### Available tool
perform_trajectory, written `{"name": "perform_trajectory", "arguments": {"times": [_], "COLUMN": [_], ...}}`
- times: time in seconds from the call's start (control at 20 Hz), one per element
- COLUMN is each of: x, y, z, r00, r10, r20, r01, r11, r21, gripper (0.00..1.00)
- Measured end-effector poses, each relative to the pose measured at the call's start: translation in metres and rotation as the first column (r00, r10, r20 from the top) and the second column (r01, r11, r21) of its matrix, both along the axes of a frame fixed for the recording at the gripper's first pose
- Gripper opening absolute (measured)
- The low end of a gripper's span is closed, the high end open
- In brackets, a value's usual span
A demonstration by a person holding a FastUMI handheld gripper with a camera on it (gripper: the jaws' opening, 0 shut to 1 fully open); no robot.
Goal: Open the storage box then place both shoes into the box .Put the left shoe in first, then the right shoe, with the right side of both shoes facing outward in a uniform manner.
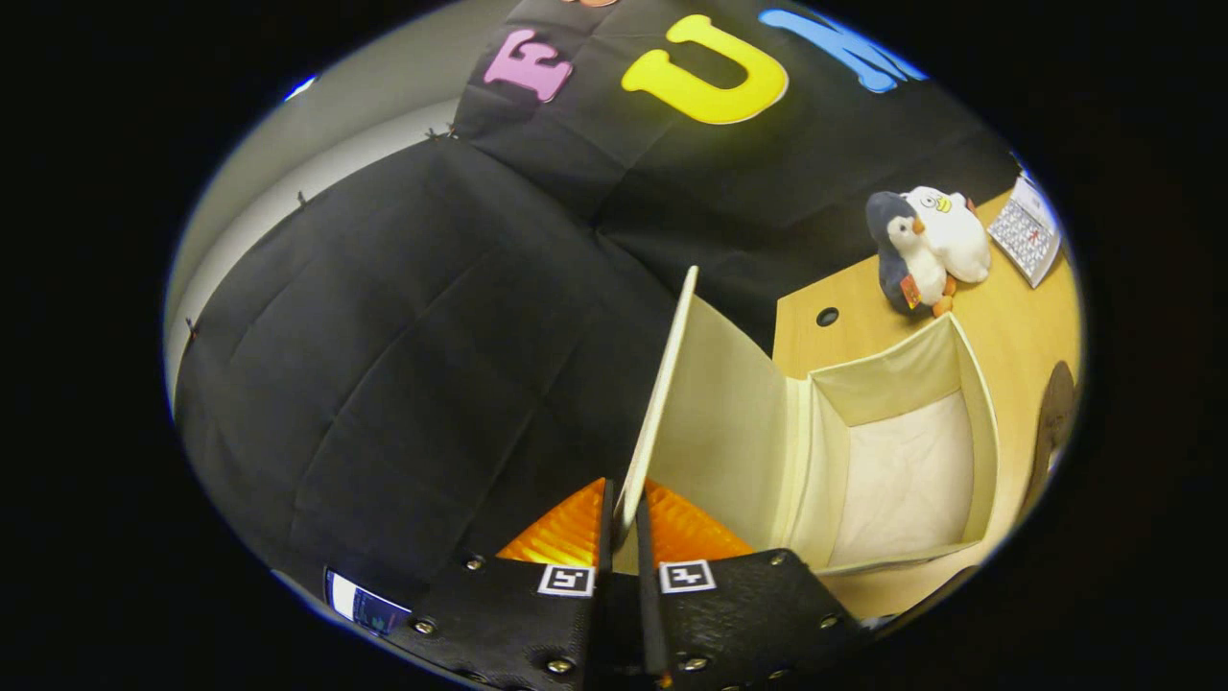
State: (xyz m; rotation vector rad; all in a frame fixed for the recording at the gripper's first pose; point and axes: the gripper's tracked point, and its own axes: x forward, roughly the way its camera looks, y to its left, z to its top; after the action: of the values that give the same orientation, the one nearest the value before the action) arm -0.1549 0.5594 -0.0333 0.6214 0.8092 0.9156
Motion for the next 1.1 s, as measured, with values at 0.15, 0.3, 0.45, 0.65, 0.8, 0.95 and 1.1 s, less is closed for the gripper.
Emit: {"name": "perform_trajectory", "arguments": {"times": [0.15, 0.3, 0.45, 0.65, 0.8, 0.95, 1.1], "x": [-0.005, -0.006, 0.01, 0.041, 0.063, 0.081, 0.098], "y": [0.008, 0.004, -0.021, -0.069, -0.111, -0.145, -0.18], "z": [0.011, 0.016, 0.01, 0.003, -0.006, -0.018, -0.024], "r00": [0.994, 0.988, 0.984, 0.956, 0.917, 0.905, 0.895], "r10": [0.052, 0.07, 0.029, -0.034, -0.057, -0.1, -0.156], "r20": [0.099, 0.136, 0.173, 0.291, 0.395, 0.413, 0.418], "r01": [-0.05, -0.066, -0.019, 0.078, 0.155, 0.215, 0.277], "r11": [0.999, 0.997, 0.998, 0.987, 0.963, 0.946, 0.928], "r21": [-0.019, -0.028, -0.061, -0.14, -0.219, -0.242, -0.248], "gripper": [0.67, 0.97, 0.97, 0.97, 0.97, 0.98, 0.98]}}
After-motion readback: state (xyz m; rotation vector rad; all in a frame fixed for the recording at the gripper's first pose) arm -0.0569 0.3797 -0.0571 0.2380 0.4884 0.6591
